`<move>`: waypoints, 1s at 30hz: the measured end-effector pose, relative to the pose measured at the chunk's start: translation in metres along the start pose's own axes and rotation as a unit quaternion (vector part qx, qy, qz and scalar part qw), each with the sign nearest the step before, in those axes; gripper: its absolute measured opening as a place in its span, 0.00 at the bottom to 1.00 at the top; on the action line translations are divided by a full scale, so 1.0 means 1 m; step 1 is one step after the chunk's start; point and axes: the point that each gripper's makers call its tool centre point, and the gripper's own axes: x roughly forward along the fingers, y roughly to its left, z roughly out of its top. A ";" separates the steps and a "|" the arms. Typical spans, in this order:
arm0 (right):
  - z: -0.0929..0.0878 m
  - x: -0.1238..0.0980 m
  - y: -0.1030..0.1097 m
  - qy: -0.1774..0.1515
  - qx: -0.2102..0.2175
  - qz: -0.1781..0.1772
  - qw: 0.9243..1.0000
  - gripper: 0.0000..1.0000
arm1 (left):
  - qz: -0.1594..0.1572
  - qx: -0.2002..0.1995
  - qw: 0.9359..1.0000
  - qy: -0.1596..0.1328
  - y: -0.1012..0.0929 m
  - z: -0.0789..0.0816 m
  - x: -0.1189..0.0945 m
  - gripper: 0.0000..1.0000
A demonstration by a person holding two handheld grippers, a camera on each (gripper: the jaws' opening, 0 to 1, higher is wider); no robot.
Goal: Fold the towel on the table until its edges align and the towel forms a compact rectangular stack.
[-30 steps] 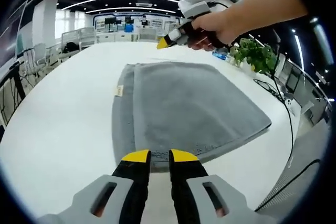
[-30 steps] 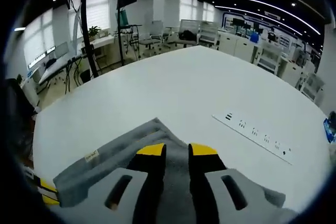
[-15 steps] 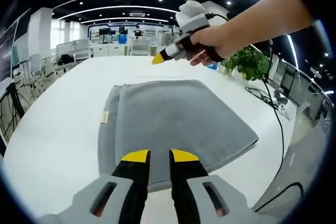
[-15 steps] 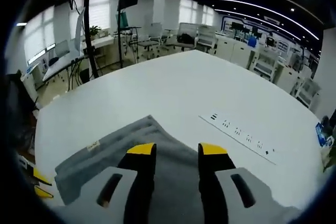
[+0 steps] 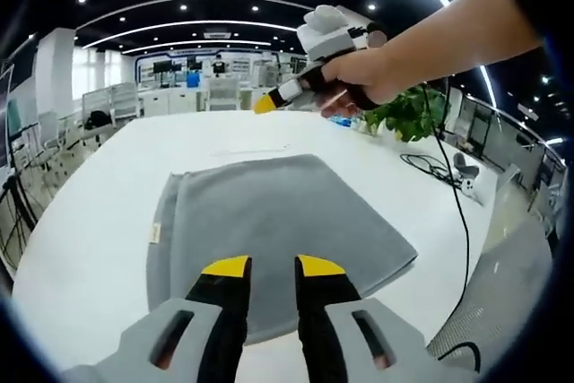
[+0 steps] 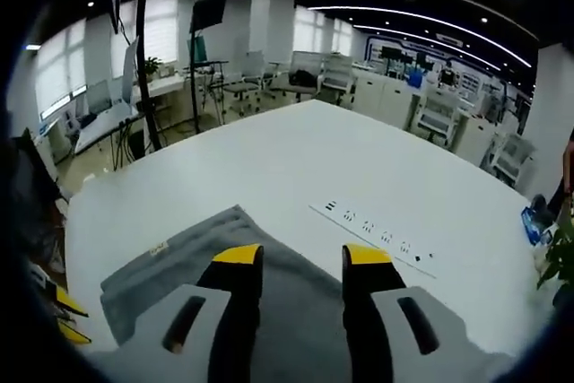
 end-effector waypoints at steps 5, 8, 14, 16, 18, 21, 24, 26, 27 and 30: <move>0.001 -0.015 -0.018 -0.013 0.025 -0.016 0.999 0.36 | -0.003 0.016 1.000 -0.003 -0.009 0.009 0.001 0.24; 0.005 -0.026 -0.026 -0.022 0.043 -0.024 0.999 0.36 | -0.006 0.027 1.000 -0.003 -0.016 0.014 0.002 0.26; 0.005 -0.045 -0.043 -0.031 0.059 -0.034 0.997 0.36 | -0.017 0.041 0.999 0.002 -0.032 0.021 0.006 0.31; 0.003 -0.051 -0.048 -0.032 0.063 -0.038 0.997 0.36 | -0.021 0.048 0.999 -0.001 -0.040 0.024 0.007 0.32; 0.001 -0.055 -0.053 -0.032 0.061 -0.039 0.997 0.37 | -0.024 0.052 0.998 -0.002 -0.045 0.025 0.008 0.32; -0.003 -0.063 -0.062 -0.033 0.065 -0.043 0.996 0.37 | -0.029 0.057 0.998 -0.006 -0.057 0.030 0.008 0.34; -0.006 -0.073 -0.067 -0.034 0.072 -0.047 0.996 0.38 | -0.039 0.066 0.997 -0.006 -0.070 0.031 0.011 0.34; -0.008 -0.081 -0.069 -0.035 0.072 -0.048 0.996 0.38 | -0.043 0.074 0.996 0.002 -0.079 0.030 0.012 0.37; -0.010 -0.083 -0.069 -0.033 0.070 -0.048 0.996 0.38 | -0.045 0.075 0.996 0.004 -0.082 0.030 0.014 0.38; -0.015 -0.090 -0.072 -0.028 0.058 -0.046 0.997 0.39 | -0.053 0.079 0.995 0.008 -0.094 0.030 0.016 0.42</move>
